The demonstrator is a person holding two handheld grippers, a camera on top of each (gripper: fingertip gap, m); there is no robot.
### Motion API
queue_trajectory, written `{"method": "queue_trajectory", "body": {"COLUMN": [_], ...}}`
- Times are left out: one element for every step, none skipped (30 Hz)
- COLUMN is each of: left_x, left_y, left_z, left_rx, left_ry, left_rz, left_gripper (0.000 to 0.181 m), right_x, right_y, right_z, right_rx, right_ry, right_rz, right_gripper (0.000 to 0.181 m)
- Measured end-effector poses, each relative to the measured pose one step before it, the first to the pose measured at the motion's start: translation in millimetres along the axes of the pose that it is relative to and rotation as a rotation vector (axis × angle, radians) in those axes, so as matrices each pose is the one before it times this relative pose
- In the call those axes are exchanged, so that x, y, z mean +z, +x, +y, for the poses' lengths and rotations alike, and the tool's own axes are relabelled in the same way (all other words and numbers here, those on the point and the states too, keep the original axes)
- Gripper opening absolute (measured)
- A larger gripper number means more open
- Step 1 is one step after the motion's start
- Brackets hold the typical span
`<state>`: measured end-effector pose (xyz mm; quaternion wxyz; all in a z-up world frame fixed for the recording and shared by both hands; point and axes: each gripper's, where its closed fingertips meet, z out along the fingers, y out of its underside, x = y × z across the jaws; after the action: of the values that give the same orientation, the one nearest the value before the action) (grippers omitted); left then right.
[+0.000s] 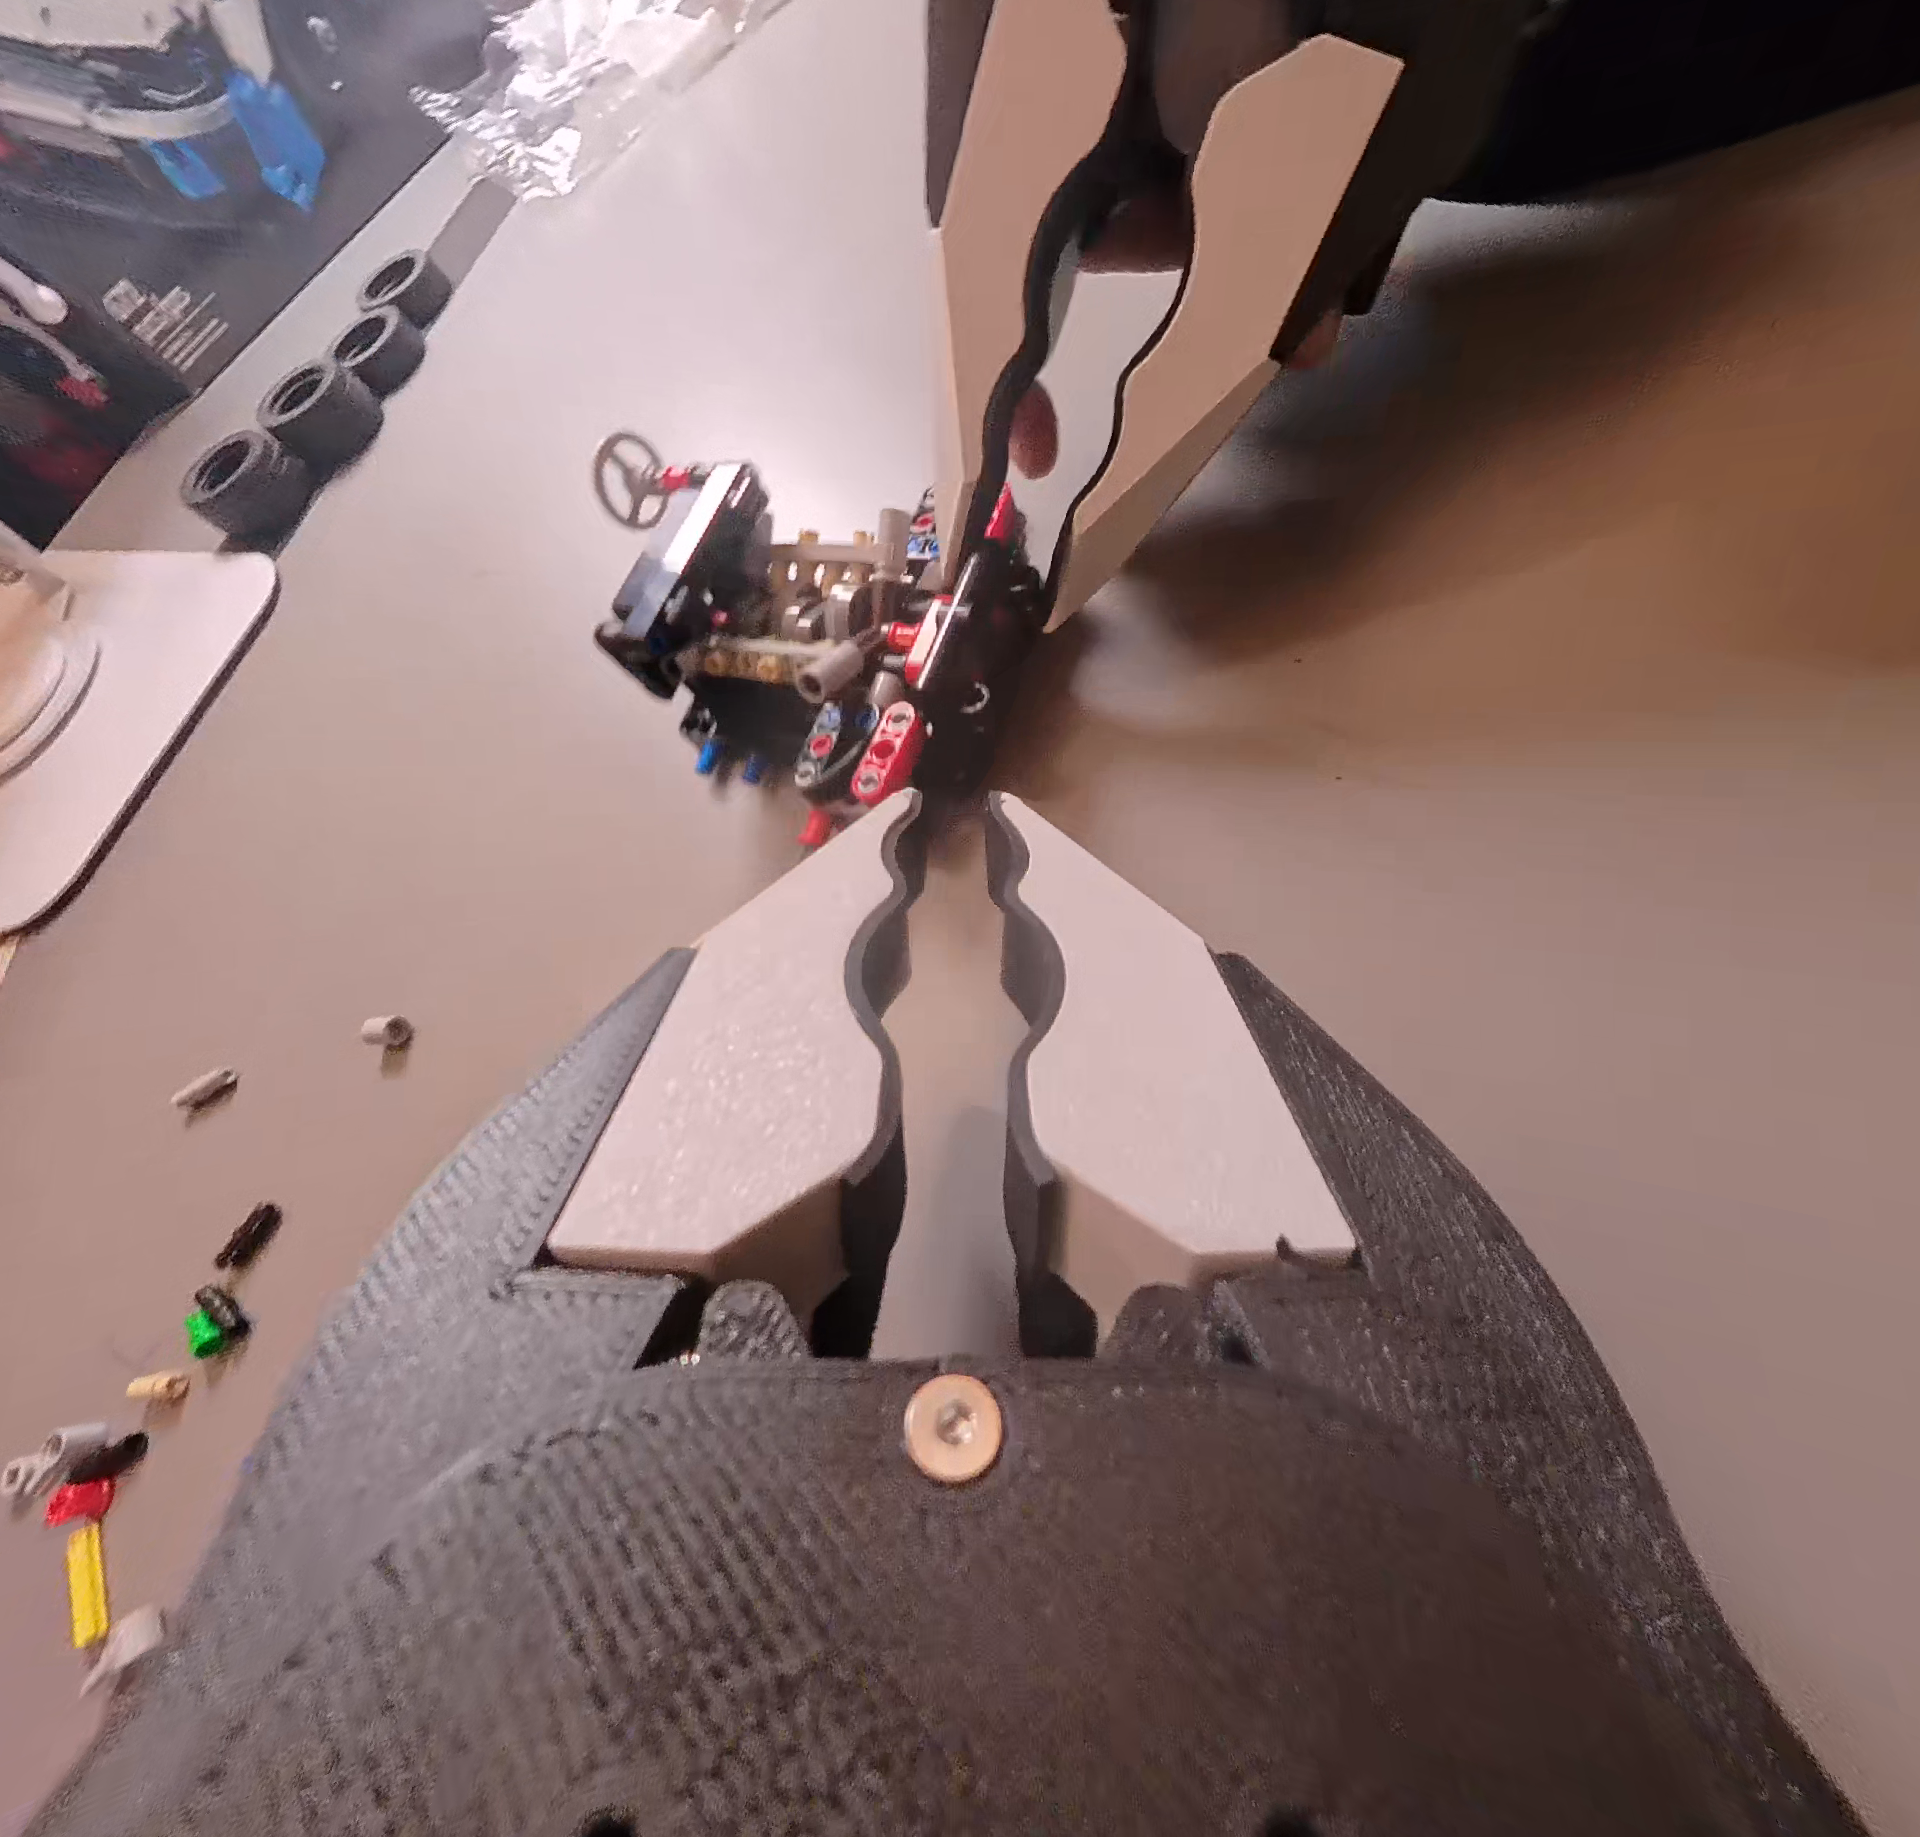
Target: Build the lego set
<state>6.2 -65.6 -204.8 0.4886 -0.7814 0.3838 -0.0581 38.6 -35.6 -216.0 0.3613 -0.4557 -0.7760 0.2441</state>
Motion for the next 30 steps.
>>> {"method": "queue_trajectory", "body": {"left_x": [-0.84, -0.76, -0.53, -0.28, -0.1, 0.0, 0.06, 0.12, 0.34, 0.52, 0.5, 0.58, 0.61, 0.44, 0.35, 0.59, 0.6, 0.54, 0.77, 1.13, 1.55, 1.64, 1.91, 2.1, 2.83, 3.42, 3.44, 2.94, 2.17, 1.19], "left_y": [-3.99, -4.5, -4.13, -3.53, -2.77, -2.7, -2.48, -1.9, -1.78, -1.35, -1.04, -0.94, -0.61, 0.86, 1.81, 1.99, 2.65, 3.16, 4.22, 4.31, 2.74, 0.9, -0.55, -1.07, -0.56, -0.61, -0.46, -1.39, -2.72, -3.48], "left_z": [1.46, 1.47, 1.63, 1.4, 1.02, 1.04, 1.13, 1.22, 1.23, 1.36, 1.26, 1.29, 1.27, 0.64, 0.55, 1.08, 1.29, 1.03, 0.79, 1.17, 0.96, 1.04, -0.12, -0.93, -0.74, -0.33, -0.21, -1.18, -1.8, -0.58], "left_rx": [-0.0194, -0.0196, -0.0173, -0.0149, -0.0125, -0.0113, -0.0096, -0.0081, -0.0094, -0.0101, -0.0099, -0.0106, -0.0115, -0.0111, -0.0132, -0.0146, -0.0128, -0.0117, -0.0105, -0.0083, -0.0031, 0.0079, 0.0165, 0.0175, 0.0104, 0.0043, 0.0072, 0.0075, 0.0109, 0.0176], "left_ry": [-0.0025, -0.0036, -0.0048, -0.0042, -0.0036, -0.0046, -0.0059, -0.0058, -0.0058, -0.006, -0.0048, -0.0054, -0.0043, -0.0009, 0.0004, -0.0046, -0.0069, -0.0047, -0.0036, -0.0045, -0.0055, -0.0104, -0.006, -0.0029, -0.0063, -0.011, -0.0119, -0.0055, -0.0001, -0.0034], "left_rz": [-0.0118, -0.0154, -0.0146, -0.0117, -0.0091, -0.0107, -0.0111, -0.0085, -0.0077, -0.0049, -0.0024, -0.0007, 0.0013, 0.0114, 0.0181, 0.0196, 0.023, 0.0256, 0.0307, 0.0291, 0.0167, 0.0032, -0.0074, -0.0077, -0.0013, 0.0021, 0.0042, -0.0023, -0.0091, -0.01], "left_gripper": [0.009, 0.009, 0.01, 0.01, 0.011, 0.011, 0.013, 0.015, 0.017, 0.019, 0.021, 0.023, 0.026, 0.03, 0.033, 0.038, 0.044, 0.051, 0.059, 0.067, 0.072, 0.075, 0.078, 0.078, 0.077, 0.075, 0.072, 0.071, 0.067, 0.056], "right_x": [0.32, 0.8, 1.14, 1.59, 1.46, 1.27, 1.2, 0.96, 0.46, -0.48, -1.47, -2.18, -3.79, -4.82, -5.43, -6.54, -7.74, -8.52, -8.88, -8.85, -8.05, -6.68, -5.13, -3.63, -1.94, -0.24, 0.99, 1.67, 1.86, 1.29], "right_y": [5.36, 6.84, 8.9, 9.36, 6.06, 4.77, 4.03, 0.66, -2.86, -8.99, -16.03, -16.91, -13.76, -5.53, -0.9, -0.24, 3.24, 7.34, 7.74, 9.55, 10.01, 7.11, 7.14, 6.78, 5.16, 3.96, 2.9, 2.31, 0.87, 0.45], "right_z": [2.52, 3.15, 3.8, 3.51, 0.99, 1.61, 1.0, -0.89, -2.53, -5.98, -8.33, -9.61, -12.3, -12.16, -9.24, -7.8, -6.93, -4.81, -1.9, 1.23, 5.73, 10.39, 11.98, 11.73, 11.44, 9.75, 7.56, 4.76, 1.77, -0.15], "right_rx": [0.0181, 0.0323, 0.0512, 0.0592, 0.0329, 0.0245, 0.0218, 0.012, 0.0158, 0.0129, -0.0024, -0.0102, -0.011, 0.0018, -0.0015, -0.012, -0.0106, -0.0037, -0.0068, -0.0107, -0.0076, -0.0016, 0.0063, 0.0021, -0.0058, -0.0052, -0.0029, 0.0011, 0.0034, 0.0008], "right_ry": [-0.0219, -0.0274, -0.0321, -0.0318, -0.0123, -0.0156, -0.0193, -0.0089, -0.0023, 0.0155, 0.0295, 0.0379, 0.0614, 0.0605, 0.0436, 0.0439, 0.0498, 0.0452, 0.033, 0.0203, -0.0013, -0.027, -0.0336, -0.0291, -0.0296, -0.0256, -0.0214, -0.0136, -0.0039, 0.0023], "right_rz": [0.0328, 0.0415, 0.0514, 0.0541, 0.0353, 0.0316, 0.0324, 0.0203, 0.0072, -0.0257, -0.0672, -0.0776, -0.0661, -0.0297, -0.0191, -0.0302, -0.0167, 0.0031, 0.001, 0.0097, 0.0114, -0.0071, 0.0001, 0.0069, 0.0051, 0.0061, 0.0062, 0.0074, 0.0018, 0.0031], "right_gripper": [0.017, 0.017, 0.017, 0.017, 0.017, 0.017, 0.017, 0.018, 0.018, 0.022, 0.035, 0.043, 0.044, 0.043, 0.042, 0.04, 0.038, 0.036, 0.034, 0.035, 0.036, 0.039, 0.043, 0.045, 0.046, 0.048, 0.049, 0.049, 0.049, 0.048]}}
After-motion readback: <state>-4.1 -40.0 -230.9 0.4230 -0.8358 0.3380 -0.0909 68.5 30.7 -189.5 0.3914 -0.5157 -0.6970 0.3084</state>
